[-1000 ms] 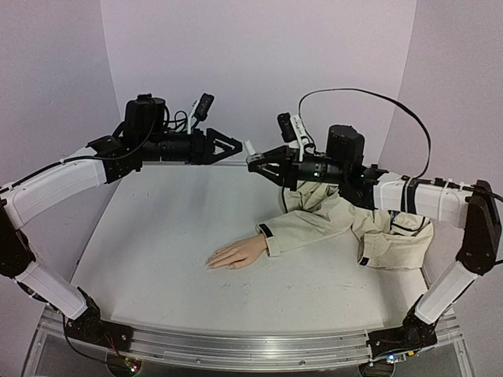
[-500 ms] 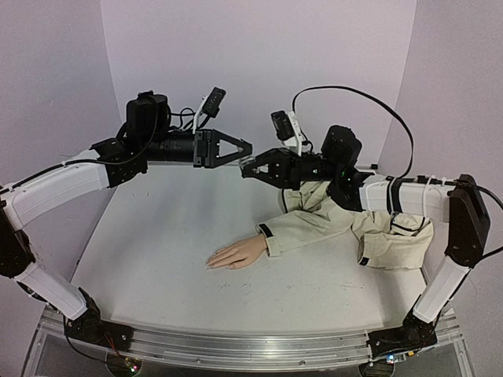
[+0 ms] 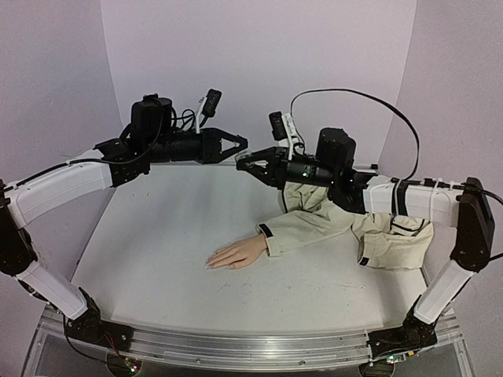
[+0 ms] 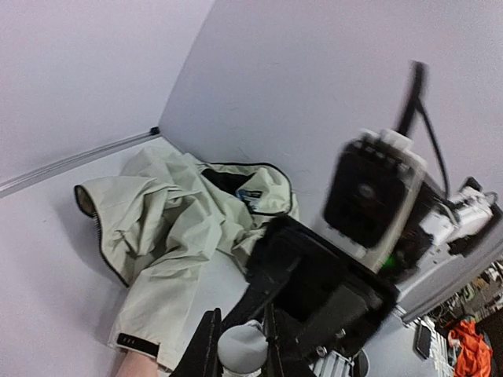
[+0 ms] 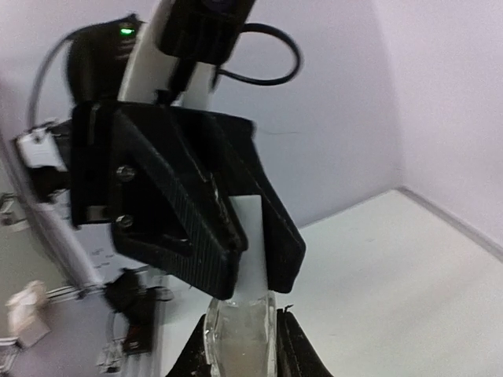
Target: Paint the nails
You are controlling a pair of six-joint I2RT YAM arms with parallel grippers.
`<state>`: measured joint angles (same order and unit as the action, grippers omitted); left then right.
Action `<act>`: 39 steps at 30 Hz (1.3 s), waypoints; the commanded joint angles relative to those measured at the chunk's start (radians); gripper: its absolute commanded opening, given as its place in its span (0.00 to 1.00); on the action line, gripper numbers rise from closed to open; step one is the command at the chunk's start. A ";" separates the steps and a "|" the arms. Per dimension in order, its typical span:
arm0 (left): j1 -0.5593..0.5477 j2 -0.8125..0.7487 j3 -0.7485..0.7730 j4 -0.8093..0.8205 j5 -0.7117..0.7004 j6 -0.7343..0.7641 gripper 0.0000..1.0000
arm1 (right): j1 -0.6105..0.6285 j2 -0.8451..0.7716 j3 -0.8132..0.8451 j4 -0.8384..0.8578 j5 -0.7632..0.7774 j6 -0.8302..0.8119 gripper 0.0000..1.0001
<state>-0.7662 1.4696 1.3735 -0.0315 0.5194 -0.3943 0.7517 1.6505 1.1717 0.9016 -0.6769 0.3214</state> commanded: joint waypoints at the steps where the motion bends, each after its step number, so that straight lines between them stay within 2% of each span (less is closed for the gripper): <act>1: -0.014 0.016 0.097 -0.221 -0.276 -0.016 0.00 | 0.177 -0.078 0.023 -0.153 1.124 -0.426 0.00; 2: -0.015 0.036 0.132 -0.285 -0.352 -0.013 0.00 | 0.216 -0.072 0.008 -0.074 1.265 -0.498 0.00; 4: -0.015 0.066 0.179 -0.348 -0.379 -0.005 0.00 | 0.250 -0.062 0.000 -0.015 1.367 -0.555 0.00; 7: -0.015 0.081 0.192 -0.346 -0.330 -0.017 0.00 | 0.253 -0.048 0.005 -0.005 1.324 -0.540 0.00; 11: -0.015 0.093 0.202 -0.331 -0.271 -0.011 0.01 | 0.250 -0.038 0.004 -0.006 1.148 -0.529 0.00; 14: -0.014 0.077 0.184 -0.304 -0.234 0.003 0.15 | 0.232 -0.061 -0.012 -0.010 0.951 -0.515 0.00; 16: -0.013 0.053 0.156 -0.272 -0.207 0.012 0.34 | 0.210 -0.081 -0.020 -0.030 0.805 -0.497 0.00; 17: -0.012 0.043 0.145 -0.253 -0.187 0.019 0.41 | 0.193 -0.092 -0.024 -0.043 0.724 -0.480 0.00; 20: -0.003 0.013 0.113 -0.200 -0.119 0.025 0.62 | 0.091 -0.137 -0.050 -0.052 0.395 -0.390 0.00; 23: 0.011 -0.014 0.082 -0.149 -0.051 0.019 0.72 | -0.015 -0.150 -0.056 -0.031 0.035 -0.271 0.00; 26: 0.020 -0.034 0.055 -0.088 0.016 0.003 0.75 | -0.060 -0.123 -0.025 -0.020 -0.231 -0.201 0.00; 30: 0.020 -0.029 0.051 -0.013 0.132 -0.020 0.76 | -0.066 -0.047 0.043 -0.001 -0.417 -0.105 0.00; 35: 0.008 -0.020 0.057 0.027 0.218 -0.009 0.73 | -0.065 0.011 0.069 0.093 -0.440 0.001 0.00; 39: 0.001 -0.017 0.056 0.027 0.227 -0.007 0.62 | -0.064 0.030 0.061 0.192 -0.426 0.071 0.00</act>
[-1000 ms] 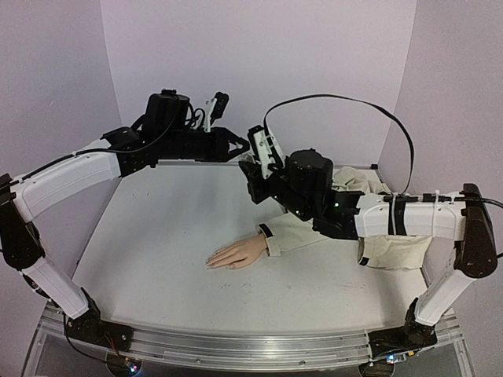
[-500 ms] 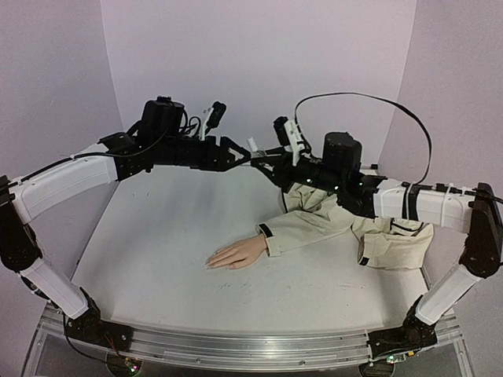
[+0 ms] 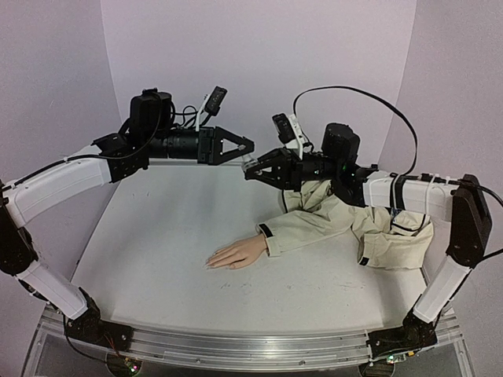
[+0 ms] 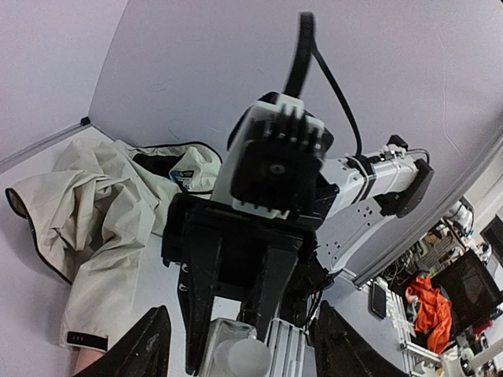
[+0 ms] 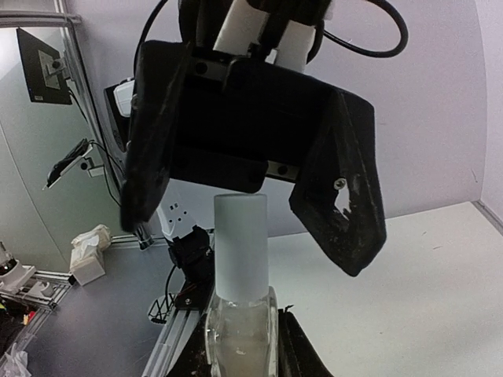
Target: Paint the nails
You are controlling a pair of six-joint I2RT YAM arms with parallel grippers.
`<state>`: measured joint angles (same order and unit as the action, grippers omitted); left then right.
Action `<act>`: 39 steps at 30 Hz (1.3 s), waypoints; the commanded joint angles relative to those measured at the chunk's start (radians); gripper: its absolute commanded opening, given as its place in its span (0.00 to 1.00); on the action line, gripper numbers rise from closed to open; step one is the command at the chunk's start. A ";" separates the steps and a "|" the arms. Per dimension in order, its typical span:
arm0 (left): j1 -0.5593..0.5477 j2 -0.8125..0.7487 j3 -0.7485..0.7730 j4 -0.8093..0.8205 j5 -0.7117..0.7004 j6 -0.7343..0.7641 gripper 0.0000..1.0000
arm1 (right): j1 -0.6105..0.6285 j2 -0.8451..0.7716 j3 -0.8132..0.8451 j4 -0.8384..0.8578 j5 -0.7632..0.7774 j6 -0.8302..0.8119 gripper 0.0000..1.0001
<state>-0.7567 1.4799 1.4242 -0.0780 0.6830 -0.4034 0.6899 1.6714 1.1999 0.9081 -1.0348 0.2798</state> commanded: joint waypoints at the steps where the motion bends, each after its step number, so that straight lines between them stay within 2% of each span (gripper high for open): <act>1: -0.009 -0.027 0.003 0.073 0.059 0.004 0.58 | -0.003 0.011 0.032 0.190 -0.056 0.114 0.00; 5: -0.013 -0.022 -0.001 0.073 0.041 0.017 0.47 | -0.004 -0.001 0.020 0.201 0.000 0.113 0.00; 8: -0.016 -0.011 0.001 0.074 0.021 0.022 0.35 | -0.004 0.002 0.020 0.200 0.020 0.110 0.00; 13: -0.018 -0.010 -0.003 0.074 -0.038 0.023 0.22 | -0.002 -0.007 0.006 0.174 0.084 0.079 0.00; 20: -0.019 -0.010 -0.012 0.056 -0.127 0.023 0.09 | -0.001 -0.038 0.021 -0.007 0.331 -0.042 0.00; 22: -0.019 -0.010 -0.013 0.045 -0.163 0.019 0.06 | 0.020 -0.048 0.040 -0.096 0.521 -0.099 0.00; 23: -0.019 -0.010 -0.013 0.040 -0.184 0.017 0.05 | 0.053 -0.060 0.047 -0.147 0.695 -0.142 0.00; 24: -0.020 -0.010 -0.011 0.030 -0.207 0.015 0.04 | 0.101 -0.070 0.050 -0.179 0.907 -0.202 0.00; 25: -0.020 -0.008 -0.008 0.019 -0.228 0.012 0.02 | 0.160 -0.077 0.047 -0.181 1.214 -0.276 0.00; 27: -0.020 0.000 0.004 -0.013 -0.268 0.003 0.02 | 0.259 -0.061 0.053 -0.153 1.558 -0.403 0.00; 30: -0.019 0.019 0.032 -0.065 -0.288 0.003 0.00 | 0.348 -0.041 0.052 -0.056 1.757 -0.550 0.00; 34: -0.020 0.025 0.045 -0.095 -0.306 0.006 0.00 | 0.369 -0.025 0.046 0.004 1.772 -0.602 0.00; 39: -0.020 0.024 0.051 -0.101 -0.296 0.006 0.00 | 0.361 -0.061 0.008 -0.003 1.511 -0.559 0.00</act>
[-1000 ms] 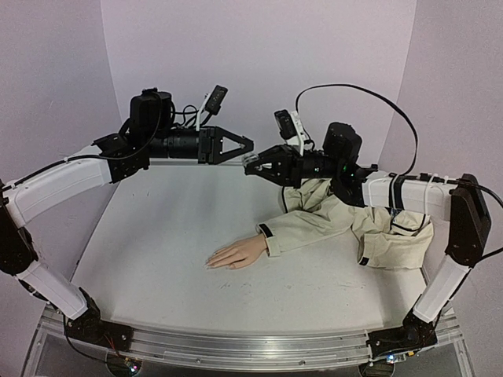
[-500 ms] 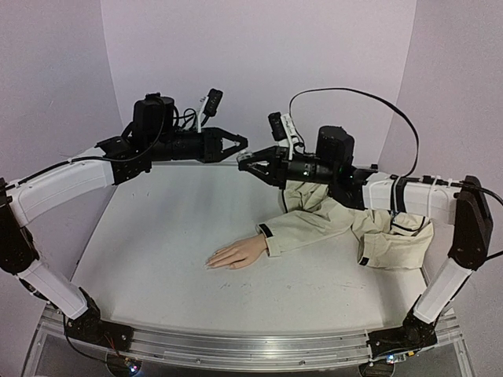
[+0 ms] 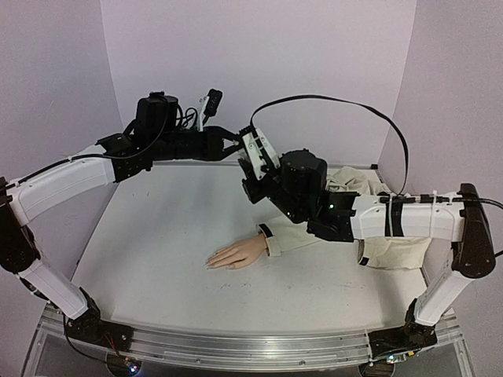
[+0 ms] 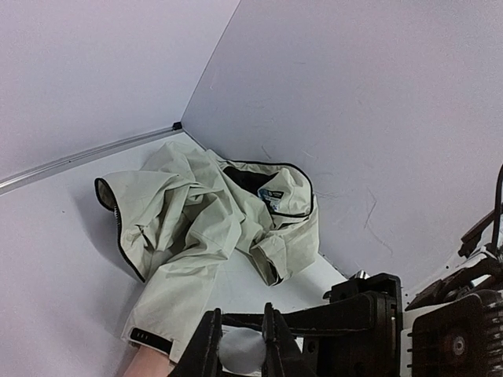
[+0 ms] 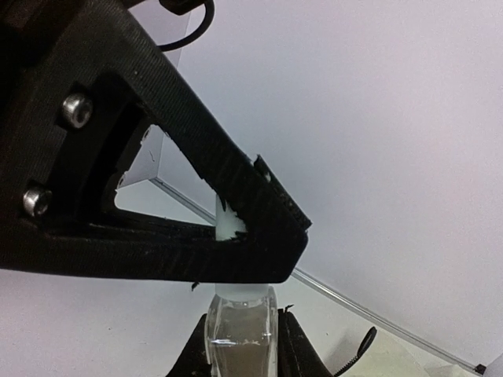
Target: Paint the nails
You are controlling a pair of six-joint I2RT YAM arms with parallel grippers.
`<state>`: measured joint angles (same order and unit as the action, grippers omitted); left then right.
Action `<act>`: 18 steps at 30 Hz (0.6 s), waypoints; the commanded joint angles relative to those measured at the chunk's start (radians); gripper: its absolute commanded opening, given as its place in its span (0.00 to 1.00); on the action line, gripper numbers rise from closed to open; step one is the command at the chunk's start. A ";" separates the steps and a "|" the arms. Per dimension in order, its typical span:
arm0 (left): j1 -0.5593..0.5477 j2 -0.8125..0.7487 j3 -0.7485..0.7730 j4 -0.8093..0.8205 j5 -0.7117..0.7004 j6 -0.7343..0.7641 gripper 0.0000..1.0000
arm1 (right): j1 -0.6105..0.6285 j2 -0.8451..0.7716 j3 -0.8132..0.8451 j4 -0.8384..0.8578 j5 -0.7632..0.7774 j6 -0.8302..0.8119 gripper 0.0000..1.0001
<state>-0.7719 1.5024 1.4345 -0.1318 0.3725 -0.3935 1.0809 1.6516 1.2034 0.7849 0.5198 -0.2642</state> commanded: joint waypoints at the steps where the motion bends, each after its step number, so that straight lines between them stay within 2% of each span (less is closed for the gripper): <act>1: -0.004 0.001 0.040 -0.048 0.018 -0.004 0.00 | -0.035 -0.052 -0.002 0.116 -0.112 0.001 0.00; 5: -0.004 -0.005 0.042 -0.045 0.061 0.003 0.14 | -0.107 -0.100 -0.022 0.075 -0.482 0.090 0.00; 8: -0.003 -0.016 0.042 -0.040 0.110 0.022 0.30 | -0.200 -0.123 -0.028 0.055 -0.790 0.192 0.00; 12: -0.003 -0.051 0.023 -0.016 0.153 0.044 0.57 | -0.333 -0.111 -0.013 0.058 -1.139 0.340 0.00; 15: -0.001 -0.072 0.007 0.005 0.168 0.047 0.69 | -0.379 -0.080 0.007 0.066 -1.354 0.409 0.00; 18: 0.000 -0.073 0.007 0.024 0.205 0.046 0.73 | -0.389 -0.043 0.032 0.094 -1.525 0.468 0.00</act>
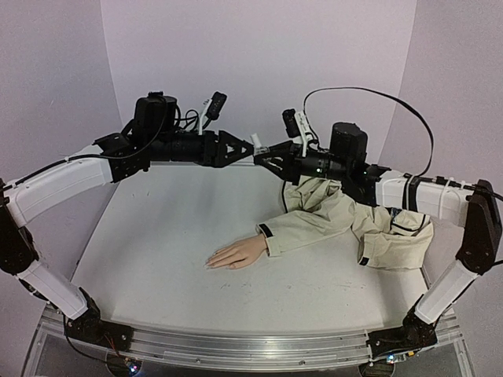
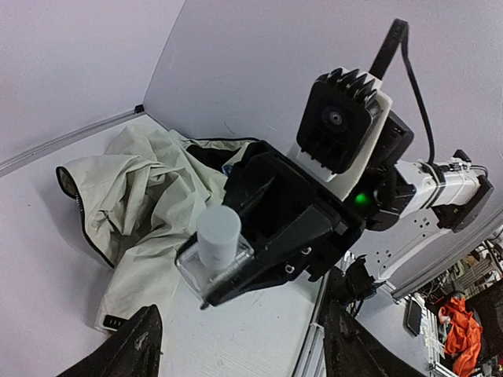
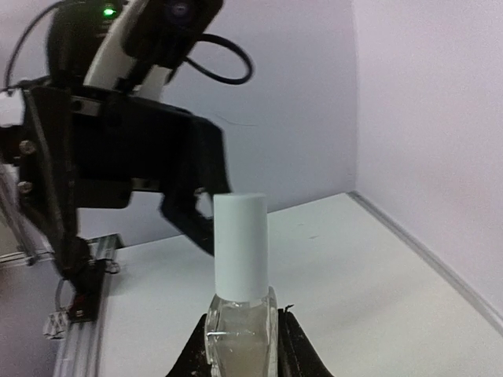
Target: Paint the nails
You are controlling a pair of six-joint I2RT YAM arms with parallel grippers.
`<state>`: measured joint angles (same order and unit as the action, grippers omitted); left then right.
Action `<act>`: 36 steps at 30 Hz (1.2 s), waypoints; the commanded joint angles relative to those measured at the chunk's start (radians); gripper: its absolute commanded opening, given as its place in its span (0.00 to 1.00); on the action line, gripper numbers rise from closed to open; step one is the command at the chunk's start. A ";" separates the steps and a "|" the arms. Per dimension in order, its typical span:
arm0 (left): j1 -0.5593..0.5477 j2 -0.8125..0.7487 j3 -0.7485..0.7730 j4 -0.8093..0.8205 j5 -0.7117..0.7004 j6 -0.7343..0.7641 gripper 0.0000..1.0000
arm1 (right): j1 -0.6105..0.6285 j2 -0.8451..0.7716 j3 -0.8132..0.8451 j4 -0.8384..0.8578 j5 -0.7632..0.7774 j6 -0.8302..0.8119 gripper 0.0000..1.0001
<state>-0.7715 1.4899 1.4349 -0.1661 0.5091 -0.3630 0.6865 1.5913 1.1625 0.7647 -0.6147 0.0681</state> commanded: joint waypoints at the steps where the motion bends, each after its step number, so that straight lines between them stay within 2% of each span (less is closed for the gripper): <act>1: -0.001 -0.054 0.012 0.061 0.084 0.015 0.74 | 0.005 0.032 0.081 0.133 -0.434 0.165 0.00; 6: -0.002 -0.017 0.039 0.070 0.155 0.006 0.70 | 0.005 0.088 0.094 0.222 -0.493 0.273 0.00; 12: -0.006 0.000 0.055 0.080 0.186 0.006 0.41 | 0.006 0.089 0.085 0.255 -0.437 0.289 0.00; 18: -0.010 0.012 0.049 0.080 0.177 0.018 0.22 | 0.006 0.078 0.073 0.255 -0.306 0.279 0.00; 21: -0.011 0.009 0.041 0.079 0.128 0.019 0.13 | 0.005 0.071 0.068 0.241 -0.224 0.257 0.00; 24: -0.011 0.000 0.026 0.076 0.068 0.019 0.07 | 0.005 0.050 0.065 0.147 -0.039 0.194 0.00; 26: -0.011 -0.001 0.021 0.072 0.011 0.010 0.03 | 0.023 0.032 0.075 0.062 0.166 0.142 0.00; 28: -0.011 0.004 0.019 0.059 -0.054 -0.010 0.01 | 0.104 0.019 0.109 -0.050 0.538 0.040 0.00; 29: -0.010 0.007 0.019 0.051 -0.085 -0.022 0.00 | 0.171 0.018 0.124 -0.069 0.774 -0.030 0.00; 30: -0.009 0.011 0.019 0.044 -0.105 -0.030 0.00 | 0.235 0.021 0.129 -0.048 1.000 -0.105 0.00; 32: -0.007 0.020 0.024 0.036 -0.117 -0.043 0.00 | 0.320 0.029 0.097 0.086 1.252 -0.264 0.00; 34: -0.004 0.030 0.032 0.032 -0.105 -0.055 0.00 | 0.359 0.038 0.068 0.229 1.349 -0.371 0.00; 36: -0.003 0.037 0.039 0.030 -0.092 -0.059 0.00 | 0.363 0.057 0.083 0.243 1.324 -0.386 0.00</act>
<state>-0.7540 1.5139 1.4399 -0.1295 0.3843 -0.3931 1.0237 1.6516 1.2125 0.7650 0.3107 -0.1055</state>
